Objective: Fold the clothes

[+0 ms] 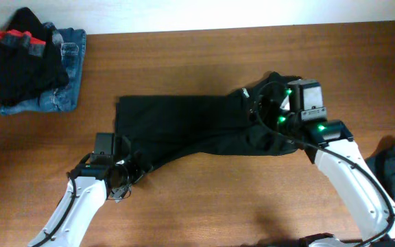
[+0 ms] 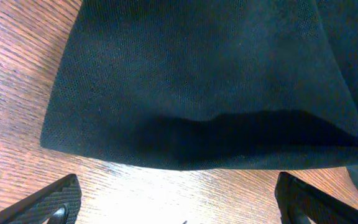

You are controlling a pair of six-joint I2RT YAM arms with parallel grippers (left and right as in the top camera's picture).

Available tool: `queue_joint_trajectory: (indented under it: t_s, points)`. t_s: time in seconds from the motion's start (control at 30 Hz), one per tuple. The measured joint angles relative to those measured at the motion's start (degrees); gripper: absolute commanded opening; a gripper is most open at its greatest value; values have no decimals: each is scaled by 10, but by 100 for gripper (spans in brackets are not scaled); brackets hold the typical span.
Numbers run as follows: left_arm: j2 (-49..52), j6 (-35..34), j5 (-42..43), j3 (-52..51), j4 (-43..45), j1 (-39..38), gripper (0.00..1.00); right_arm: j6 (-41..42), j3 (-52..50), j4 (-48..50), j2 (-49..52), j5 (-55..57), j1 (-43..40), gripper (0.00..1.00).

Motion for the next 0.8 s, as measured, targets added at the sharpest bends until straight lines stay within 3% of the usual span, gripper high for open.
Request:
queue_joint_trajectory:
  t_s: [0.8]
  points:
    - [52,-19,-2,7,9,0,95,-13,0,-1,0,0,17,99]
